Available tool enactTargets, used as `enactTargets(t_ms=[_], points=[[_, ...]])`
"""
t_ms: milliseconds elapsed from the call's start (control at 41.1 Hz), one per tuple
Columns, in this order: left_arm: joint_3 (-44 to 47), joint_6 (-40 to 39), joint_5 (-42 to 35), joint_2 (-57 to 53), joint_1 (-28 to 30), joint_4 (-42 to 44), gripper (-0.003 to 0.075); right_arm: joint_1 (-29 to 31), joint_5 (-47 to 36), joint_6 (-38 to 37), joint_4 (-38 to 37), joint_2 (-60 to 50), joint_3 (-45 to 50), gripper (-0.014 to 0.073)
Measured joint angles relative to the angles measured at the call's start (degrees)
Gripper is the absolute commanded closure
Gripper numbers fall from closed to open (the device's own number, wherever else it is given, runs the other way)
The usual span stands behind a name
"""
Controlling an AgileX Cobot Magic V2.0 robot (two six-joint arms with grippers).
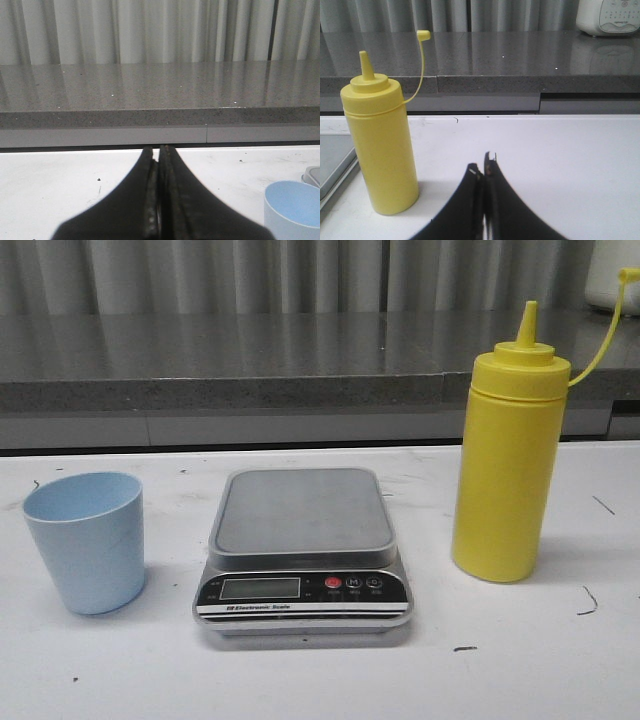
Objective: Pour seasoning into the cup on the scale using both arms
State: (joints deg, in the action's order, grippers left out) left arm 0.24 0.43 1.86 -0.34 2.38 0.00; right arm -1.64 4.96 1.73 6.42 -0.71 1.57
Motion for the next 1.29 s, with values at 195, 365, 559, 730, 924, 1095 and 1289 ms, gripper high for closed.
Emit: enactTargets(t_ms=[195,365,559,730,924,1095,1289], points=[[0.0,0.0,0.0,0.0,0.0,0.0,0.0740,0.0,0.0,0.0,0.0,0.0,0.0,0.0662],[0.0,0.0,0.0,0.0,0.0,0.0,0.0740,0.0,0.0,0.0,0.0,0.0,0.0,0.0662],[0.0,0.0,0.0,0.0,0.0,0.0,0.0740,0.0,0.0,0.0,0.0,0.0,0.0,0.0662],[0.0,0.0,-1.0,0.0,0.0,0.0,0.0740,0.0,0.0,0.0,0.0,0.0,0.0,0.0662],[0.0,0.0,-4.5,0.0,0.0,-0.6,0.0740,0.0,-0.1,0.0,0.0,0.0,0.0,0.0662],[-1.5,-0.4,-8.8,0.0,0.0,-2.1,0.0740,0.0,2.5,0.4,-1.0,0.0,-4.4,0.0662],[-14.5,-0.7,-0.3,1.5,0.0,-3.5,0.0740,0.0,10.5,0.3,-4.5,0.7,-16.4,0.0662]])
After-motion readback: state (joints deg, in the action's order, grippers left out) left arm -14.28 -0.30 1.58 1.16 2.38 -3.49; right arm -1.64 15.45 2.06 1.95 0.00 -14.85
